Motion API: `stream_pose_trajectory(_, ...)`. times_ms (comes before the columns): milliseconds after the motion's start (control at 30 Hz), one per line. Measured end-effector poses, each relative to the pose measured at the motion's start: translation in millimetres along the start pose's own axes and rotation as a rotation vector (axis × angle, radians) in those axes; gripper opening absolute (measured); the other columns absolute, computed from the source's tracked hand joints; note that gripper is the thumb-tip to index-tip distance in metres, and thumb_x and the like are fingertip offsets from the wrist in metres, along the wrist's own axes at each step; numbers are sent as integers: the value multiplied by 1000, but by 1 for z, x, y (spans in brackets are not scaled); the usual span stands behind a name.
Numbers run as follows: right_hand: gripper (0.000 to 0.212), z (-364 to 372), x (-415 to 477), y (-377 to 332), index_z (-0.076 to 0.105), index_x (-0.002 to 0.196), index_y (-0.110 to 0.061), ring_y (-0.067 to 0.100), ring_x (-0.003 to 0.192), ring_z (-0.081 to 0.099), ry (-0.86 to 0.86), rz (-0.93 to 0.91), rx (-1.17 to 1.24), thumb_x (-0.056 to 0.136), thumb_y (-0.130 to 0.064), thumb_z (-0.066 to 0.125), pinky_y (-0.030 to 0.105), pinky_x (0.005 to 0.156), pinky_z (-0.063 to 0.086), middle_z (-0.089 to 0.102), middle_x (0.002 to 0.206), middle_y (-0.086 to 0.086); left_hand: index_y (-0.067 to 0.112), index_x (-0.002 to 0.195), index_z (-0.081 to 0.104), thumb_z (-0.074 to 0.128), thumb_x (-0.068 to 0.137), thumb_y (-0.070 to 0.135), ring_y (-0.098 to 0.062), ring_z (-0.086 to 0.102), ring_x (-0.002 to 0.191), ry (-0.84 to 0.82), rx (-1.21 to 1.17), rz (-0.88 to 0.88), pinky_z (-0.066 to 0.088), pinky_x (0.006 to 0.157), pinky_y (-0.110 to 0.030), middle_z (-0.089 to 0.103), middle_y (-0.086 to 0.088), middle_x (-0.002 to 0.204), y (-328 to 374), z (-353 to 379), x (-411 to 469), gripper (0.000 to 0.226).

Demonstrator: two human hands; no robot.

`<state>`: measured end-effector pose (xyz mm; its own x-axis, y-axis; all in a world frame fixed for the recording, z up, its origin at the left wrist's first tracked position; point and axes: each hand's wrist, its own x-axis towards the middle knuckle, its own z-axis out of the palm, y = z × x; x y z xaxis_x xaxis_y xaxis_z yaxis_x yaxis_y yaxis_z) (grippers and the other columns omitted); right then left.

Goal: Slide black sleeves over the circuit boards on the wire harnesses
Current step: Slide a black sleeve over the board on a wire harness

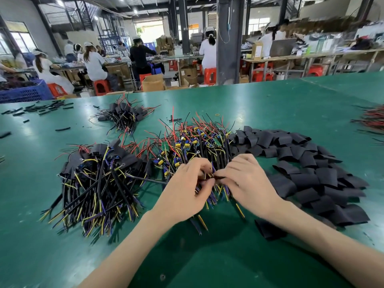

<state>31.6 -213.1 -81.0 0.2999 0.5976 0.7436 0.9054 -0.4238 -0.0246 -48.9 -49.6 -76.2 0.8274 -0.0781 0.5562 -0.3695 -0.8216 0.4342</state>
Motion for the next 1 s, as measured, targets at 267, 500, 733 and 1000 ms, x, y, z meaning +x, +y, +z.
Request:
stream_pose_trajectory(267,12,-10,3,25,75,77,-8,23,63,57,105,357,239,69,1,77,33,63,43,68,66,2,20,108,61,57,94,24,-10,56,84,-72,79,-113,44,82,-31,61,13,91,-23,-9,7,15)
stream_pose_trajectory(500,11,-7,2,22,74,85,-6,26,67,54,48,204,190,77,-9,70,35,66,45,68,72,3,22,92,63,60,93,22,-6,56,61,-22,-152,-148,41,65,-17,62,11,64,-18,-7,8,3)
stream_pose_trajectory(733,47,-3,-1,15,67,115,-9,18,86,55,-20,159,114,71,-24,79,29,80,40,68,102,3,12,88,67,60,92,20,3,51,57,-40,-306,-220,37,62,-8,60,9,61,-9,-11,8,11)
stream_pose_trajectory(1000,46,1,-4,9,66,112,-7,17,93,53,-24,113,105,70,-18,82,29,84,40,67,103,6,20,83,65,57,94,21,2,47,52,-53,-346,-254,35,57,-10,57,11,58,-7,-13,8,14)
